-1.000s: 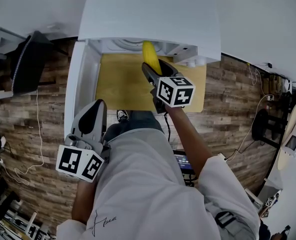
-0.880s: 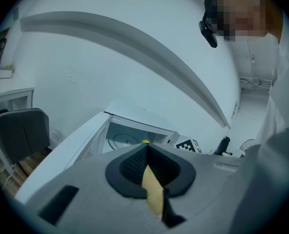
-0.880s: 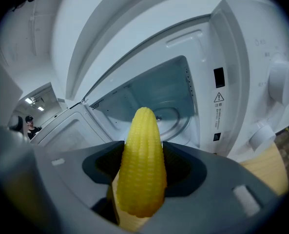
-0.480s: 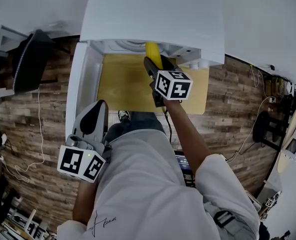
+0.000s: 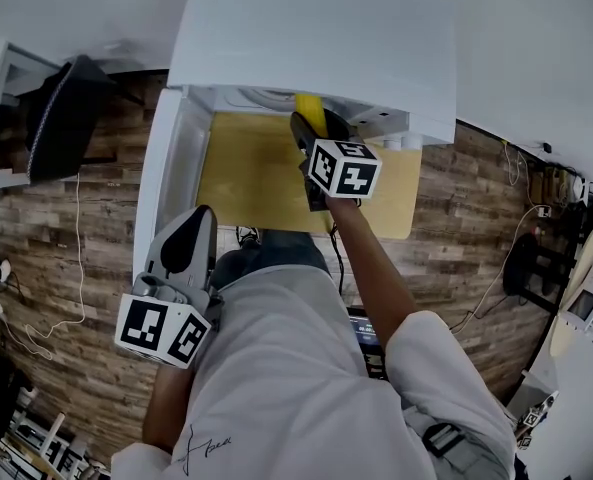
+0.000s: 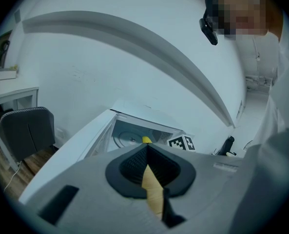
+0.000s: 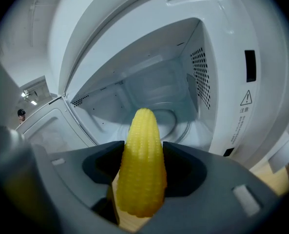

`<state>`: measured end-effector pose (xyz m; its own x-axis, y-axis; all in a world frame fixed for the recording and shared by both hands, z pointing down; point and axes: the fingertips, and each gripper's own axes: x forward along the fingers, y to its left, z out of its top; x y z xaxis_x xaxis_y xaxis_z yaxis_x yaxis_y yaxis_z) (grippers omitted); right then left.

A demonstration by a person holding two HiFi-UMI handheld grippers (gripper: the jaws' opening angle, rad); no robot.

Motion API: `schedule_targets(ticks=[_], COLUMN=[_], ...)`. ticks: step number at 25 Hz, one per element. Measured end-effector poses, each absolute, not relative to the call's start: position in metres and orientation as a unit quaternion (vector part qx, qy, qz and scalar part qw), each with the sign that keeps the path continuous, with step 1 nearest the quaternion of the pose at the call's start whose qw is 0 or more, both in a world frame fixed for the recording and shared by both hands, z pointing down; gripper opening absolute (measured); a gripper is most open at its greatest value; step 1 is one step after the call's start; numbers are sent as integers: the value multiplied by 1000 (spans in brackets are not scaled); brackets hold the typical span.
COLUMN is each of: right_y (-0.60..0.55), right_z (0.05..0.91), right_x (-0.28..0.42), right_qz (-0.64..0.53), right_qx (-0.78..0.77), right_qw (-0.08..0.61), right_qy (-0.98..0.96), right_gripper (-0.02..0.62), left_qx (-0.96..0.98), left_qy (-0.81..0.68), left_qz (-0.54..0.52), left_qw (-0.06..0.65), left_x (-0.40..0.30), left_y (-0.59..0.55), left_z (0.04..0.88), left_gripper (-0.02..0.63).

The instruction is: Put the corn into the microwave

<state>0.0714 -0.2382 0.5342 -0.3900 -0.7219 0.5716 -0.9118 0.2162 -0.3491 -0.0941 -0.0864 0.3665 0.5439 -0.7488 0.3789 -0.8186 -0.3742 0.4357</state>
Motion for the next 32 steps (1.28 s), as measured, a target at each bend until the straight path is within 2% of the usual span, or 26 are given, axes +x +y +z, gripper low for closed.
schedule_targets(ticks=[32], right_y=[-291], right_z=[541], right_x=[62], right_qz=[287], right_qx=[552], right_qw=[158], right_qy=[-766], right_gripper=[262], left_qx=[823], left_qy=[-467], left_qz=[75], left_qw=[314], left_x=[-88], left_y=[-87], left_z=[377], left_gripper=[-12])
